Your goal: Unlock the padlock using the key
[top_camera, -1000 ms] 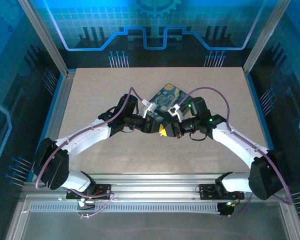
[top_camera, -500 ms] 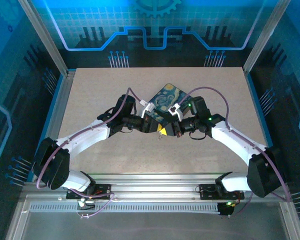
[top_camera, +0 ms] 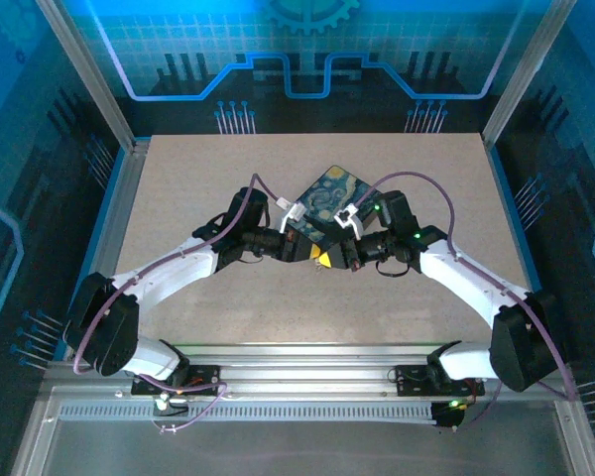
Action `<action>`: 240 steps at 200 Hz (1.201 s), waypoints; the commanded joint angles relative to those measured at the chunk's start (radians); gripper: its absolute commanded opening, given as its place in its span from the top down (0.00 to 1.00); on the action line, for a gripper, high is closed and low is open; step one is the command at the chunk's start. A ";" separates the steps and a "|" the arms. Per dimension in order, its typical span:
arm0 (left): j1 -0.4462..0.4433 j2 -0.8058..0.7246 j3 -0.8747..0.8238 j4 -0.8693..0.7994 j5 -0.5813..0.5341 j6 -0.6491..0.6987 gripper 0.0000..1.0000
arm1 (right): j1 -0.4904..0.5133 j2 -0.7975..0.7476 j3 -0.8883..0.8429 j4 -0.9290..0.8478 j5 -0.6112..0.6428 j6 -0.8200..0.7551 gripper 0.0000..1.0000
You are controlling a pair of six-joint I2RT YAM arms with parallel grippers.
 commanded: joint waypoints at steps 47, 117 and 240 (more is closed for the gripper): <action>0.032 0.013 -0.032 0.156 -0.121 -0.173 1.00 | -0.065 -0.073 -0.147 0.321 0.016 0.284 0.56; 0.066 0.033 -0.055 0.279 -0.171 -0.271 1.00 | -0.073 -0.017 -0.257 0.834 0.150 0.743 0.62; 0.080 0.033 -0.078 0.361 -0.162 -0.344 1.00 | -0.003 0.111 -0.237 0.970 0.173 0.847 0.60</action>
